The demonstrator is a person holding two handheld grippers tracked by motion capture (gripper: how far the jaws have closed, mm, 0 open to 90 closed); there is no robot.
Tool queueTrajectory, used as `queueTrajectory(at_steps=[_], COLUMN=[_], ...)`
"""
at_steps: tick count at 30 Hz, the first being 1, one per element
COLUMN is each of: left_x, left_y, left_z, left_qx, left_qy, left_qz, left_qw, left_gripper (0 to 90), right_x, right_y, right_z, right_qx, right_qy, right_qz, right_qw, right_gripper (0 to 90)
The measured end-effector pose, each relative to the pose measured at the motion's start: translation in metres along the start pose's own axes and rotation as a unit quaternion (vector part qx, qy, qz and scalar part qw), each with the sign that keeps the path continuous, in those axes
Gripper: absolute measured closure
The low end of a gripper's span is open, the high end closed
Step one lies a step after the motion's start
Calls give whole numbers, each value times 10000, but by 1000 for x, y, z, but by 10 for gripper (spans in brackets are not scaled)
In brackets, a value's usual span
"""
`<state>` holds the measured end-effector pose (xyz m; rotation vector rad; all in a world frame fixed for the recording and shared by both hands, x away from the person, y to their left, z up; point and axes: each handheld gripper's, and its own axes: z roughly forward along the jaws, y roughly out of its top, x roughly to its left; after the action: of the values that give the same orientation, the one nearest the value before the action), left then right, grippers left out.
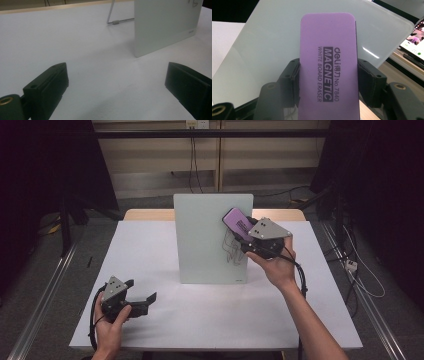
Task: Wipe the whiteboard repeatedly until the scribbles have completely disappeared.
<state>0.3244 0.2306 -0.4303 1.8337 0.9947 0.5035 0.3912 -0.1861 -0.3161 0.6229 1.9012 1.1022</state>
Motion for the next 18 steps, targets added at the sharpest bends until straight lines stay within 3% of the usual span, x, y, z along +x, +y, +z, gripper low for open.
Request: queueTrajectory(at_steps=[18], left_x=[0], left_y=[0], left_z=[0], left_qx=[-11], left_qy=[12], left_qz=[-3], left_qw=[10000], left_gripper=[49], right_x=[10], right_y=[-4], right_z=[3], right_qx=[100], right_qy=[63], right_qz=[-98], right_qw=[9999], right_gripper=[418])
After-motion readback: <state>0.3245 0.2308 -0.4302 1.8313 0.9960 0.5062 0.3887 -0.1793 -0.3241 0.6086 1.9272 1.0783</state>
